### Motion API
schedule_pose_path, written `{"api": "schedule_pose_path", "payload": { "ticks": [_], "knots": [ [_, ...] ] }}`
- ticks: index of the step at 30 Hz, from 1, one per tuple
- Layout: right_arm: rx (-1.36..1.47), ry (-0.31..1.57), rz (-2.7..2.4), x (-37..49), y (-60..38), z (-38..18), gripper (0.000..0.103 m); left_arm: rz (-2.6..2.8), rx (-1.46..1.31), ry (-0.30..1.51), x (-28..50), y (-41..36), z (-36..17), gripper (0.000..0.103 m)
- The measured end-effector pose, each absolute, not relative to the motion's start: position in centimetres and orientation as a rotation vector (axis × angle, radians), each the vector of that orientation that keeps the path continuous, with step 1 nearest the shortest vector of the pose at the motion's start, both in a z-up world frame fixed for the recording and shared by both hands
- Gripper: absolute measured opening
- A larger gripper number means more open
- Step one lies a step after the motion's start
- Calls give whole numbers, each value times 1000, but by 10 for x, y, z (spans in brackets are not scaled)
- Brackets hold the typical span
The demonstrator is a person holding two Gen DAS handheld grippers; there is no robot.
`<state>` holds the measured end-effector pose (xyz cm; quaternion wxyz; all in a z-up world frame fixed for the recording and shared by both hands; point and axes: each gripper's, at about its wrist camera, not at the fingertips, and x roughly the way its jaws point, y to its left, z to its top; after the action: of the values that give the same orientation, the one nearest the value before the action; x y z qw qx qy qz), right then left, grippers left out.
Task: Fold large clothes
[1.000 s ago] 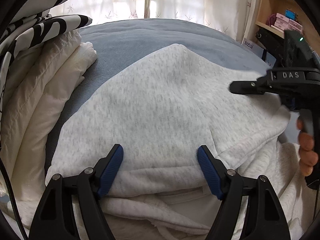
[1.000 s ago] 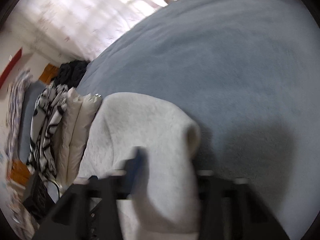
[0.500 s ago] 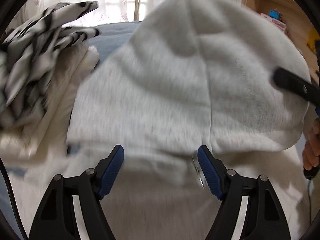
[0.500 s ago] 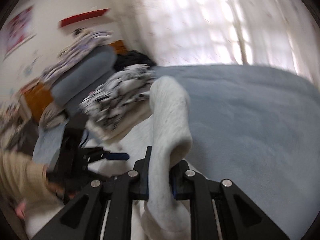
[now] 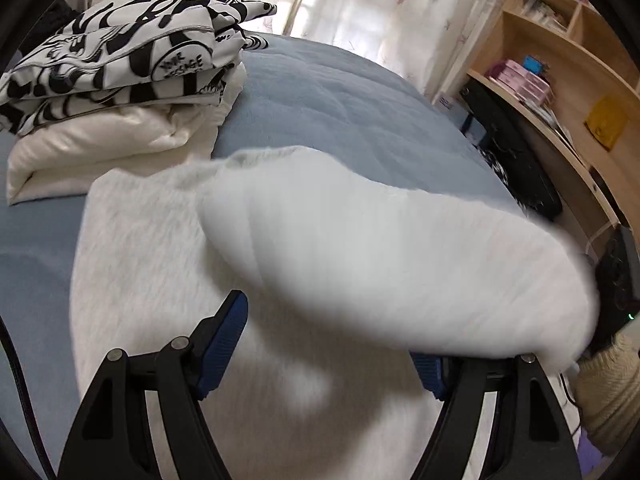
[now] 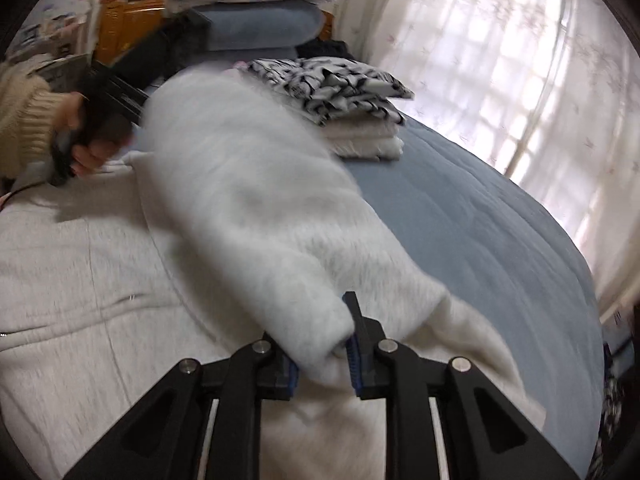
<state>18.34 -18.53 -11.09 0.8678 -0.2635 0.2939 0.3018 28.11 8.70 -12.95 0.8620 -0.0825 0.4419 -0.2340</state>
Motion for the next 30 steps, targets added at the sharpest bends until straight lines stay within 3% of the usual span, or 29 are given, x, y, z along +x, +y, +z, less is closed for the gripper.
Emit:
{"api": "schedule_pose_path", "payload": {
  "ticks": [4,11,16,24,30],
  "knots": [
    [-408,679,564,166,-199,-107,37,-529,-124,938,255,98,-128,75],
    [-112,806,527,149,-213,-103,42,-635,-262,958,235,108,-127,80],
    [318,914,546,155,-234,-115,55,-649,-420,955,244,121,-133,83],
    [603,986,473,180,-239,-142,55,-562,-480,1001,289,119,-168,83],
    [571,952,443,189,-225,-138,52,-497,-536,984,316,110,-193,82]
  ]
}}
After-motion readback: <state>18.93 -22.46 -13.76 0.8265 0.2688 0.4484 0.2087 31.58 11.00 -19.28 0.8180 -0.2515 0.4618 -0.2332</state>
